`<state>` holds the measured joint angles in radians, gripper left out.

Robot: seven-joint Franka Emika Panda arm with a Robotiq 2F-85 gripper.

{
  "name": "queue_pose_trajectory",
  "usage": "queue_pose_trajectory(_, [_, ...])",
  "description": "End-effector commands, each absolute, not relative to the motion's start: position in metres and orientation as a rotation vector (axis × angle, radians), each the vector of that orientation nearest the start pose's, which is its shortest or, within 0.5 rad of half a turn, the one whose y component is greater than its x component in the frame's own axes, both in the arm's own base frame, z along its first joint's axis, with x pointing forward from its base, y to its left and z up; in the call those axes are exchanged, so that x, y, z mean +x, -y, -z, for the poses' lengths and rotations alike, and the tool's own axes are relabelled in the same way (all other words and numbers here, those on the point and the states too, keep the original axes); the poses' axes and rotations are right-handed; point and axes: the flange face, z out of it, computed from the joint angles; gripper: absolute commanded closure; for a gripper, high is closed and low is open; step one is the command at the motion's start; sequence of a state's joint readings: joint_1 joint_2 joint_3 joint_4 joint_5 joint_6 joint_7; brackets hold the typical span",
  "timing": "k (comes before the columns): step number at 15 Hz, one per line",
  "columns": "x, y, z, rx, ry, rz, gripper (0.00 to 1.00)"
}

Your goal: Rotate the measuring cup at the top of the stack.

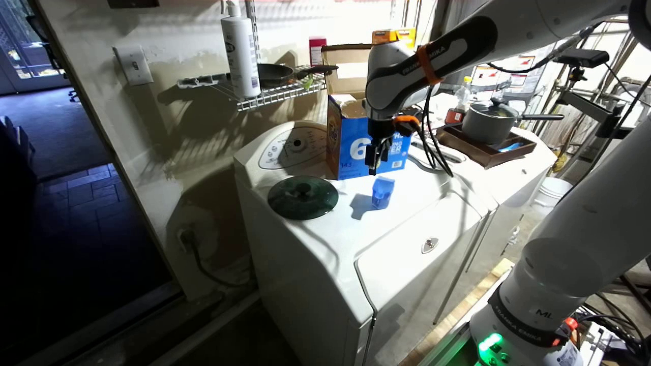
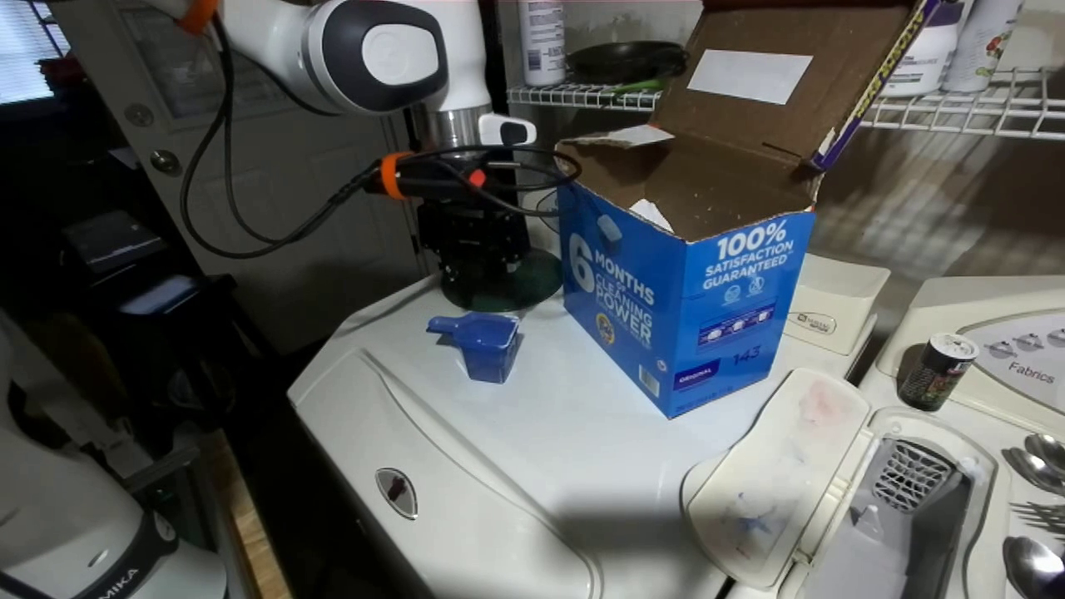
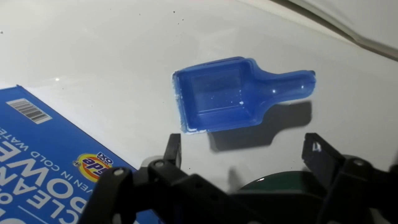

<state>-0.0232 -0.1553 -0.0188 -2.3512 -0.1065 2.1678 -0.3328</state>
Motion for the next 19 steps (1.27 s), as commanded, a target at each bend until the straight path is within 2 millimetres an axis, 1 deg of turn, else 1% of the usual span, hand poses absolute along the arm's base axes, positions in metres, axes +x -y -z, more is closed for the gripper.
queue_pose_trajectory(1, [0.451, 0.017, -0.411, -3.23, 0.353, -0.022, 0.0])
queue_pose_trajectory(7, [0.43, 0.011, -0.441, -3.28, 0.009, 0.062, 0.0])
queue_pose_trajectory(13, [0.415, 0.011, -0.463, -3.28, -0.27, 0.132, 0.0])
queue_pose_trajectory(14, [0.428, 0.011, -0.457, -3.256, -0.179, 0.114, 0.0])
queue_pose_trajectory(15, [0.427, 0.011, -0.459, -3.255, -0.188, 0.122, 0.0])
queue_pose_trajectory(19, [0.428, 0.011, -0.457, -3.256, -0.186, 0.115, 0.0])
